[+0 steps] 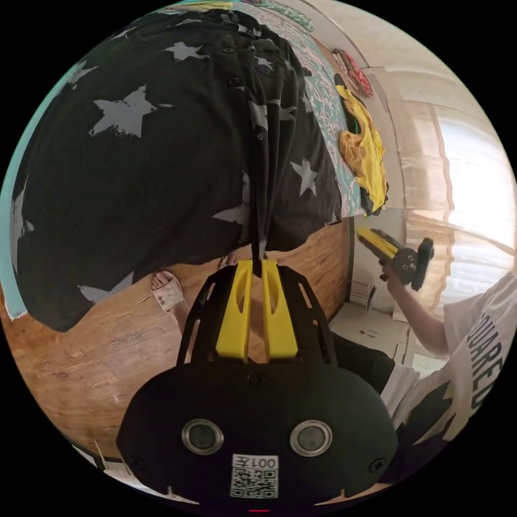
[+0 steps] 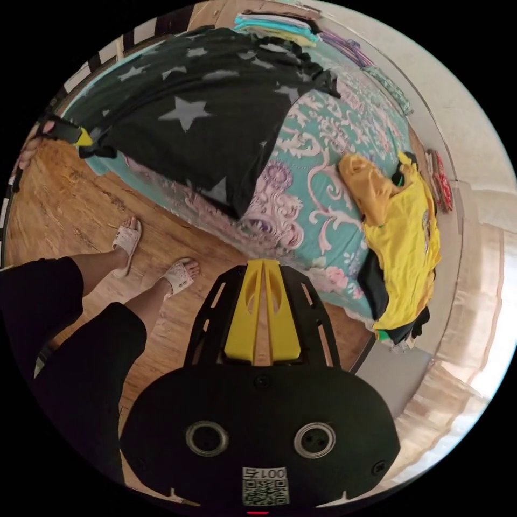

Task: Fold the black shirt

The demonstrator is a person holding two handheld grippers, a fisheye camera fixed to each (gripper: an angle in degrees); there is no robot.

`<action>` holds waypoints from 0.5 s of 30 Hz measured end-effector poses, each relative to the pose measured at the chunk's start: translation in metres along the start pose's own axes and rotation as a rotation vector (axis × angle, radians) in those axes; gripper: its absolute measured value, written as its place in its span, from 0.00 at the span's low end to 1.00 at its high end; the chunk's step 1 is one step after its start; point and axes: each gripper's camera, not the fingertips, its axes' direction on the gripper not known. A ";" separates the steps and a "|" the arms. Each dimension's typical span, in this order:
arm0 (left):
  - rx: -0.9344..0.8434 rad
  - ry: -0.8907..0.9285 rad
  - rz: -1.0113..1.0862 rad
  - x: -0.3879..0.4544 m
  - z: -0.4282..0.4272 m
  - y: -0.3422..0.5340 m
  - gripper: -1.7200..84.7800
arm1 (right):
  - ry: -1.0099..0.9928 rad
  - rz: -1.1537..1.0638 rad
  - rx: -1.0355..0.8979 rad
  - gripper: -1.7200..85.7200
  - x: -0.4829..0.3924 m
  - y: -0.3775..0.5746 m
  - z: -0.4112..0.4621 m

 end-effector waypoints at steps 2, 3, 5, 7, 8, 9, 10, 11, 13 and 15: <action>-0.053 -0.034 0.002 0.011 -0.005 0.007 0.01 | -0.020 -0.045 0.102 0.02 0.017 -0.026 -0.021; -0.065 -0.055 0.005 0.015 -0.007 0.009 0.01 | -0.037 -0.060 0.128 0.02 0.021 -0.034 -0.027; -0.084 -0.151 0.028 0.030 -0.017 0.017 0.02 | -0.140 -0.110 0.229 0.03 0.030 -0.068 -0.047; -0.045 -0.221 0.056 0.043 -0.030 0.020 0.03 | -0.268 -0.160 0.318 0.03 0.031 -0.092 -0.061; -0.017 -0.263 0.066 0.049 -0.038 0.020 0.04 | -0.355 -0.190 0.376 0.03 0.028 -0.106 -0.069; -0.007 -0.284 0.071 0.052 -0.042 0.020 0.05 | -0.395 -0.204 0.400 0.03 0.026 -0.114 -0.072; -0.001 -0.329 0.085 0.058 -0.048 0.018 0.05 | -0.449 -0.235 0.423 0.03 0.021 -0.128 -0.075; 0.003 -0.377 0.099 0.063 -0.051 0.016 0.06 | -0.460 -0.273 0.427 0.03 0.013 -0.144 -0.076; 0.024 -0.425 0.125 0.073 -0.056 0.014 0.06 | -0.438 -0.322 0.446 0.03 0.003 -0.163 -0.076; 0.023 -0.490 0.136 0.083 -0.060 0.014 0.07 | -0.441 -0.375 0.420 0.03 -0.006 -0.182 -0.070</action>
